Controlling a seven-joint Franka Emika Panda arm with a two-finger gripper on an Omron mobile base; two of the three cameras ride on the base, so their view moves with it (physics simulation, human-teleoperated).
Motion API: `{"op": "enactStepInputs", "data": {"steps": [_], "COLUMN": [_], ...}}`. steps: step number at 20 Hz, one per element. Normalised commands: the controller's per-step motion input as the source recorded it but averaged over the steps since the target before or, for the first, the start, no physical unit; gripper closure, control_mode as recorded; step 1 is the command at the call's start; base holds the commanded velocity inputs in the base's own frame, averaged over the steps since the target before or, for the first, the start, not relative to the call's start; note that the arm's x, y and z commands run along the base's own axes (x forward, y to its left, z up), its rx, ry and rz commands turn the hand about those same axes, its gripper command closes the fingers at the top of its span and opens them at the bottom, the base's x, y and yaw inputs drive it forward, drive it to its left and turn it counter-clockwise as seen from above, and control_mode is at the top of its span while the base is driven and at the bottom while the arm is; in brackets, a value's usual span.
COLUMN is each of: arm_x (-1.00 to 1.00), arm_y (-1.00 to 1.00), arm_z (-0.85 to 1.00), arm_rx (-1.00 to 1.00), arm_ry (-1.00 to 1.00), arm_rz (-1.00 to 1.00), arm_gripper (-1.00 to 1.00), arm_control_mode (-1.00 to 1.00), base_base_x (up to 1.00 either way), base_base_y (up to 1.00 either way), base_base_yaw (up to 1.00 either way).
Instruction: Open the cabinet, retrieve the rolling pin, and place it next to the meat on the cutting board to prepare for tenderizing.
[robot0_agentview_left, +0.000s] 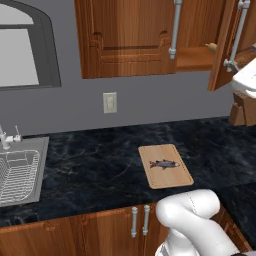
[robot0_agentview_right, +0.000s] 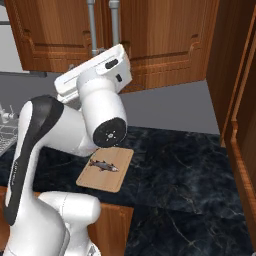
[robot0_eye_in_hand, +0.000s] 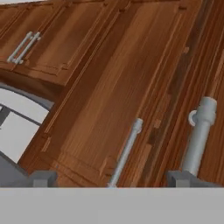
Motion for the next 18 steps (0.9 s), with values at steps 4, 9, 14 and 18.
{"op": "enactStepInputs", "data": {"steps": [4, 9, 14, 18], "arm_x": [-0.01, -0.01, 0.26, 0.31], "arm_y": [0.71, 0.39, 0.2, 0.23], "arm_z": [0.0, 0.0, -0.14, -0.15], "arm_rx": [-0.25, -0.31, -0.33, -0.3], "arm_ry": [0.0, 0.05, 0.09, 0.05], "arm_rz": [-0.28, -0.29, -0.24, -0.25], "arm_gripper": [-1.0, -1.0, -1.0, -1.0], "arm_control_mode": [-1.0, -1.0, -1.0, -1.0], "base_base_x": [0.0, 0.0, 0.0, 0.0], "base_base_y": [0.0, 0.0, 0.0, 0.0], "base_base_yaw": [0.0, 0.0, 0.0, 0.0]}}
